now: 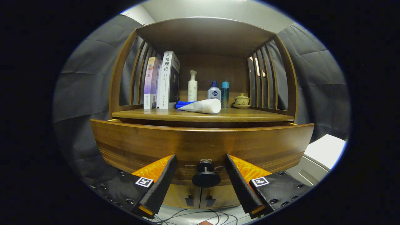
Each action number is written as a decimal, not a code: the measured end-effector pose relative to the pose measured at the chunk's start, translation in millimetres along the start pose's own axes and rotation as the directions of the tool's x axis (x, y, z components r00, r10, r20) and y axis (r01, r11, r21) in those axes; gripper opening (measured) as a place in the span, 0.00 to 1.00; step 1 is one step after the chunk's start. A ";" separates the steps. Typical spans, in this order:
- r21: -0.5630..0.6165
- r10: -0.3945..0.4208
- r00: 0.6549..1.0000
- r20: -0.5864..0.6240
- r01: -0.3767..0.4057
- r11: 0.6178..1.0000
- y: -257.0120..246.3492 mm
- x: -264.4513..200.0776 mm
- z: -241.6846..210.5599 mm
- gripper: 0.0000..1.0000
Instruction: Pull open the drawer, take out the items inside it, and place them on the countertop above the cabinet.
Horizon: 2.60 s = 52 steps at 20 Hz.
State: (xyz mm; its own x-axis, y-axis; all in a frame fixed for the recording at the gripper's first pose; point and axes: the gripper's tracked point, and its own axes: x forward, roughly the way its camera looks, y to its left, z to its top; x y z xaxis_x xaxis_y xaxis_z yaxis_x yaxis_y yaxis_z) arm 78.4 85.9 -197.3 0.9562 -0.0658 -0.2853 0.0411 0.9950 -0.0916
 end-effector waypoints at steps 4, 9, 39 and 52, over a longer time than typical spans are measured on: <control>0.001 -0.002 1.000 0.005 0.002 1.000 0.4 17.8 2.9 0.98; 0.000 -0.006 1.000 0.021 0.006 1.000 0.9 34.1 5.1 0.98; -0.008 0.126 0.974 0.191 -0.127 0.992 -42.7 -135.9 123.4 0.99; 0.042 0.149 0.966 0.212 -0.161 0.986 -66.0 -197.9 124.8 0.99</control>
State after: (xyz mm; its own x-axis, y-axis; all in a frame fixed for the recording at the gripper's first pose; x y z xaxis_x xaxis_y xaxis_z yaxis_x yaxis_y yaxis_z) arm -77.4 42.7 -15.7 0.9911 0.1005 -0.0874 -0.1013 0.9948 -0.0042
